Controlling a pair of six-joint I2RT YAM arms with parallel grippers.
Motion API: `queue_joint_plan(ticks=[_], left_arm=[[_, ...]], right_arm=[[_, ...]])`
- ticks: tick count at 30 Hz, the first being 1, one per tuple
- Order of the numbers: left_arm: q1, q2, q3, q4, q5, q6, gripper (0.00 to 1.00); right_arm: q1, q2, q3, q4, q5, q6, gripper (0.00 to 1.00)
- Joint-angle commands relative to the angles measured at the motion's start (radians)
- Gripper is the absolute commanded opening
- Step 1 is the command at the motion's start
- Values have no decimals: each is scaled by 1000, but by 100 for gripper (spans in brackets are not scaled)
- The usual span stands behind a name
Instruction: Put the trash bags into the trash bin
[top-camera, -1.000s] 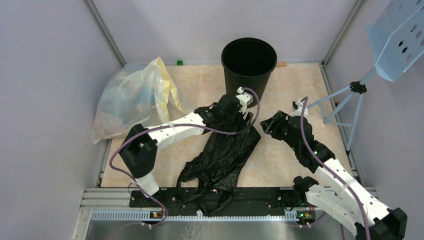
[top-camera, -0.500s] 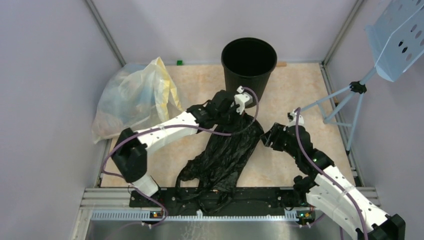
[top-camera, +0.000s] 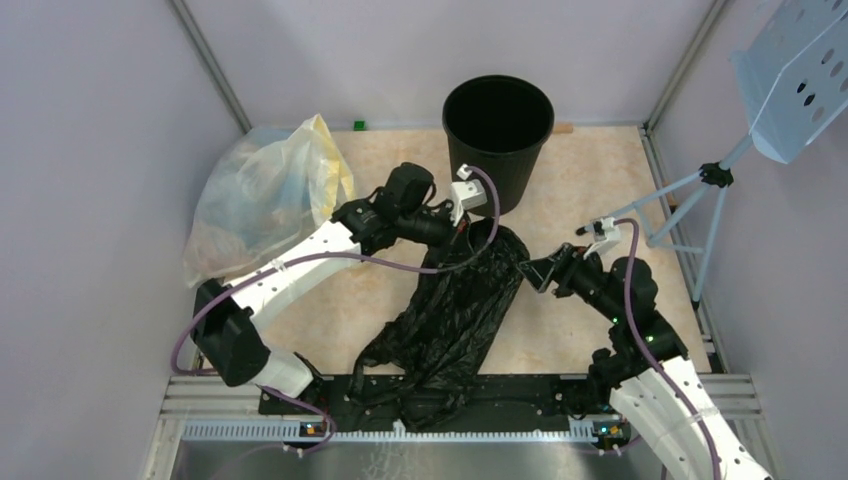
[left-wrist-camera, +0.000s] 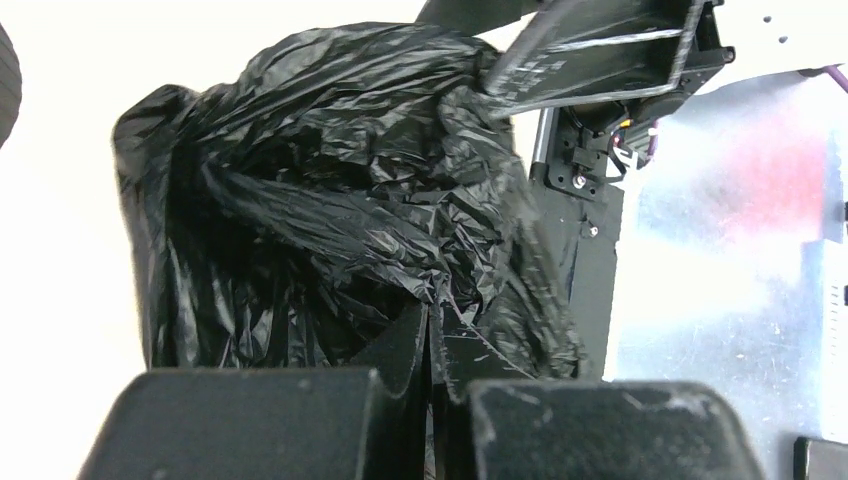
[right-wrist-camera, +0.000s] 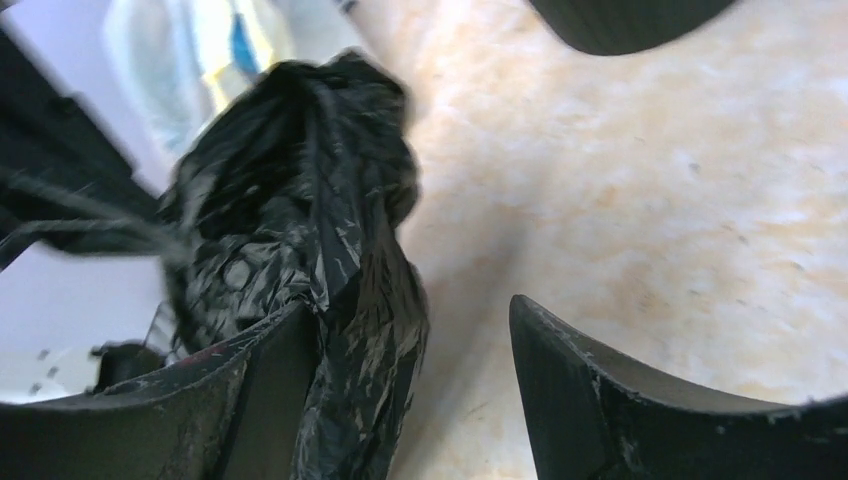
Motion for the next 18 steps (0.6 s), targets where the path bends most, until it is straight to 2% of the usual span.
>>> queue_joint_plan(ticks=[1,5,11,14,18], left_arm=[[52,-54,14,-20,175,124,0],[52,-67,1,-55,163,223,0],[47,-76,-3,-87,215,281,0],[35,-93,-3,-101,215,300,0],[22,-106,-4,-107,246,317,0]], right_arm=[[-7,-33,48,136,-188,-28,71],[-8,-32,116,135,-188,-48,72],[-8,156,308,-34,-167,-125,70],[-8,236,380,-91,-210,-164,70],[-8,298,405,-84,-323,-226,68]])
